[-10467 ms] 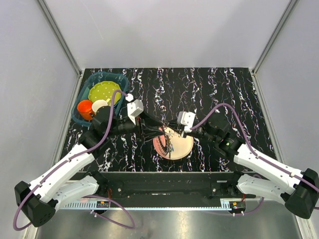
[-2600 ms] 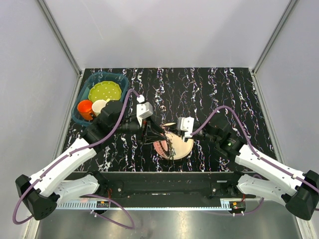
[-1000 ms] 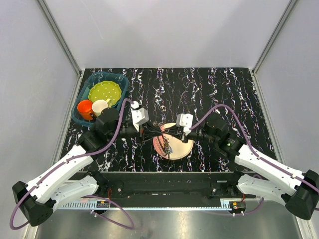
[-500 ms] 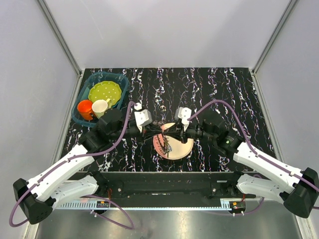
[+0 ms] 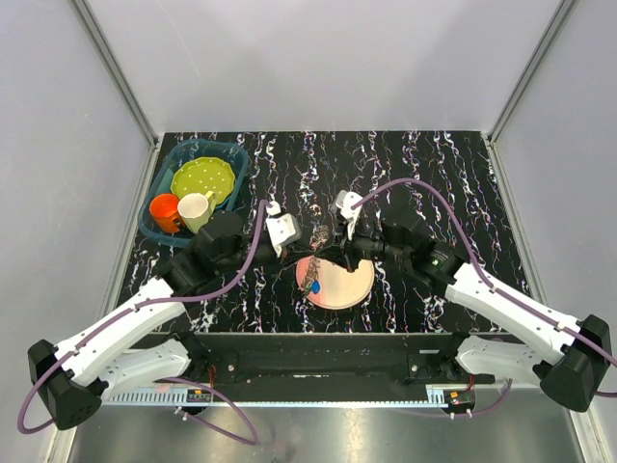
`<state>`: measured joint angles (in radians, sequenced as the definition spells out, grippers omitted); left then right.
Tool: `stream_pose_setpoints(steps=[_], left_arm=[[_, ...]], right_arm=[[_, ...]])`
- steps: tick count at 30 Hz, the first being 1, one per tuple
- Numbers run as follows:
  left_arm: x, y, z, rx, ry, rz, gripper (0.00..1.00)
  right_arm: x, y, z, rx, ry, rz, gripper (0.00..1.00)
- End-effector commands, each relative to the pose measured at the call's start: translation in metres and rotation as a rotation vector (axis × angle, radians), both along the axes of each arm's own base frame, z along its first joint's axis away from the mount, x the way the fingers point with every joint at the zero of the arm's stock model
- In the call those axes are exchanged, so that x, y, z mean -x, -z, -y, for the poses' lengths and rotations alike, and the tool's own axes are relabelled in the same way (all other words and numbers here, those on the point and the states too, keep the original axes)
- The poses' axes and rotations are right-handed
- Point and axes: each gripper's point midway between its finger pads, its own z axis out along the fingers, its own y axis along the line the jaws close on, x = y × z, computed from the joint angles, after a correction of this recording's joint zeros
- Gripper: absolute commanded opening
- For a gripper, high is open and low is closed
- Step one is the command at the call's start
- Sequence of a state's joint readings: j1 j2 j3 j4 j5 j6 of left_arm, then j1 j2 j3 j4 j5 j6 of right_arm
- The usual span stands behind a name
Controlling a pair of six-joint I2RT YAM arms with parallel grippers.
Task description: Remove the keys from the keyring
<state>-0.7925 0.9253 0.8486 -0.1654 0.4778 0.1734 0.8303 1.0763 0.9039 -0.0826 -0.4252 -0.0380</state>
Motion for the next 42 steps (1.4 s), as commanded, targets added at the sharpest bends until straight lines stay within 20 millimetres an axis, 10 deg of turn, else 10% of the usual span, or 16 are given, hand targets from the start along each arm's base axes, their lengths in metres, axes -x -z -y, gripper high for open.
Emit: stream_pose_setpoints(steps=[1, 14, 17, 32, 42], left_arm=[[-0.002, 0.001, 0.007, -0.02, 0.01, 0.04, 0.0], [-0.002, 0.01, 0.001, -0.042, -0.012, 0.048, 0.0], [0.001, 0.009, 0.002, -0.032, 0.005, 0.044, 0.0], [0.008, 0.014, 0.004, -0.038, 0.038, 0.022, 0.0], [0.009, 0.014, 0.004, -0.039, 0.047, 0.024, 0.0]], right_arm=[[-0.002, -0.063, -0.013, -0.141, 0.006, -0.002, 0.0], [0.018, -0.039, 0.003, -0.05, -0.011, -0.104, 0.18], [0.024, -0.041, 0.004, -0.058, -0.03, -0.104, 0.0], [0.012, -0.039, 0.01, -0.041, 0.035, -0.065, 0.15], [0.008, -0.037, 0.011, -0.037, 0.052, -0.048, 0.0]])
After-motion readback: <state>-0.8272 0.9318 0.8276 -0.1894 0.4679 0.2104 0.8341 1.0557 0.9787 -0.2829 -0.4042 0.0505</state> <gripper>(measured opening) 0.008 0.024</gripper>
